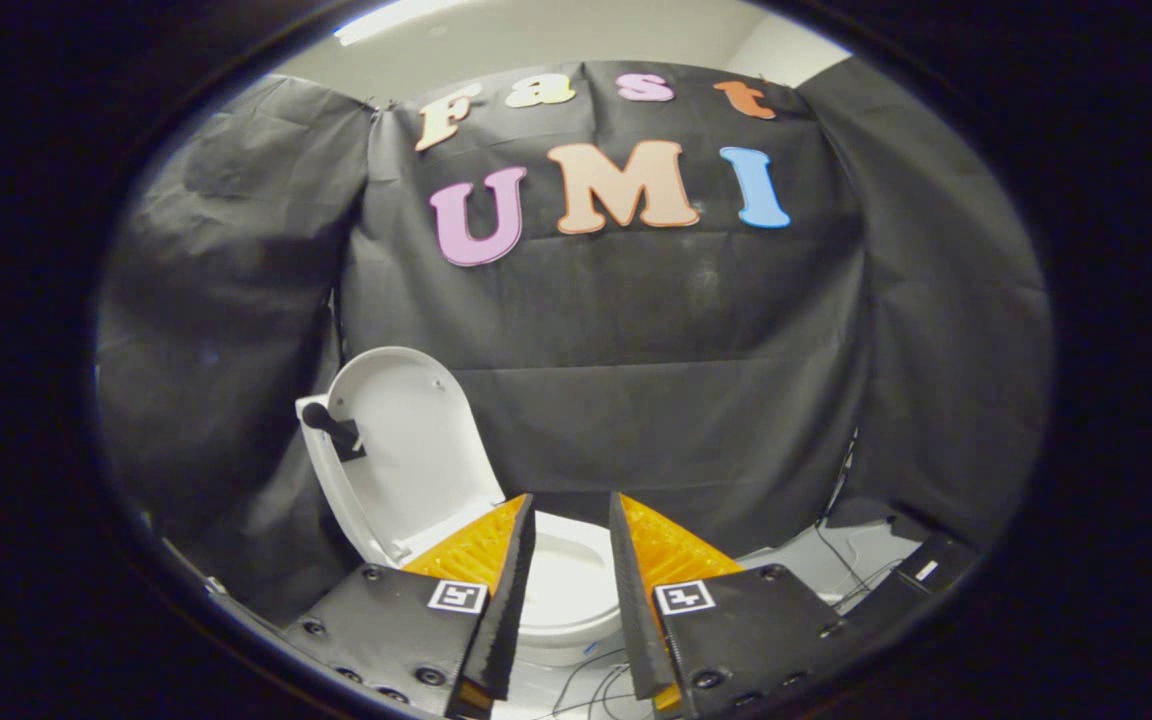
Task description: Open the toilet lid.
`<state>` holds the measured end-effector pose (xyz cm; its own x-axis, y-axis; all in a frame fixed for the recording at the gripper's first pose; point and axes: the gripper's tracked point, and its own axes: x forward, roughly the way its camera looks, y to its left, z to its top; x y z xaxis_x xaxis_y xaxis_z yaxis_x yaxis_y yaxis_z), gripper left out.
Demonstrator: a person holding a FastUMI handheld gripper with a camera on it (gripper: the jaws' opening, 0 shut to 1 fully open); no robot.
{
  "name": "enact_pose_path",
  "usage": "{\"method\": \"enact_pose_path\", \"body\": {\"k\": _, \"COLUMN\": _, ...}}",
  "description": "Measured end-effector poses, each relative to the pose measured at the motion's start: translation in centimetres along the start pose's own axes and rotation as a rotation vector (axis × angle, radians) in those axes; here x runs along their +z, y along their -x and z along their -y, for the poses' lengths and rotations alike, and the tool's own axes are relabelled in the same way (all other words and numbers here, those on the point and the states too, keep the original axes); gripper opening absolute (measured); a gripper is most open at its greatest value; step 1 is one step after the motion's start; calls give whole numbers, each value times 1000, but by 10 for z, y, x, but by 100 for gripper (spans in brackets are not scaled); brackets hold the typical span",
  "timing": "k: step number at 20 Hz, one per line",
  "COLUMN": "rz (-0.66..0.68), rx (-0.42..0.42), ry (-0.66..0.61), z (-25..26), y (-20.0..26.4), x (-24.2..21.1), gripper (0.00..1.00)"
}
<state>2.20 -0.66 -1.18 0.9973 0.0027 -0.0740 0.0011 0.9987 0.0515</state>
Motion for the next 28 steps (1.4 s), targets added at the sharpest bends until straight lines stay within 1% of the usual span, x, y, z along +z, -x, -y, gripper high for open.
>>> {"method": "enact_pose_path", "body": {"k": 1, "rz": 51, "rx": 4, "ry": 11, "z": -2, "y": 5, "x": 8, "gripper": 46}}
{"method": "enact_pose_path", "body": {"k": 3, "rz": 100, "rx": 2, "ry": 46, "z": -7, "y": 17, "x": 19, "gripper": 53}}
{"method": "enact_pose_path", "body": {"k": 4, "rz": 60, "rx": 5, "ry": 75, "z": -7, "y": 18, "x": 12, "gripper": 56}}
{"method": "enact_pose_path", "body": {"k": 6, "rz": 98, "rx": 4, "ry": 53, "z": -5, "y": 26, "x": 15, "gripper": 62}}
{"method": "enact_pose_path", "body": {"k": 8, "rz": 68, "rx": 4, "ry": 68, "z": -6, "y": 19, "x": 7, "gripper": 69}}
{"method": "enact_pose_path", "body": {"k": 14, "rz": 73, "rx": 1, "ry": 64, "z": -5, "y": 24, "x": 10, "gripper": 89}}
{"method": "enact_pose_path", "body": {"k": 23, "rz": 71, "rx": 1, "ry": 62, "z": -5, "y": 22, "x": 11, "gripper": 98}}
{"method": "enact_pose_path", "body": {"k": 28, "rz": 70, "rx": 1, "ry": 62, "z": -6, "y": 23, "x": 10, "gripper": 99}}
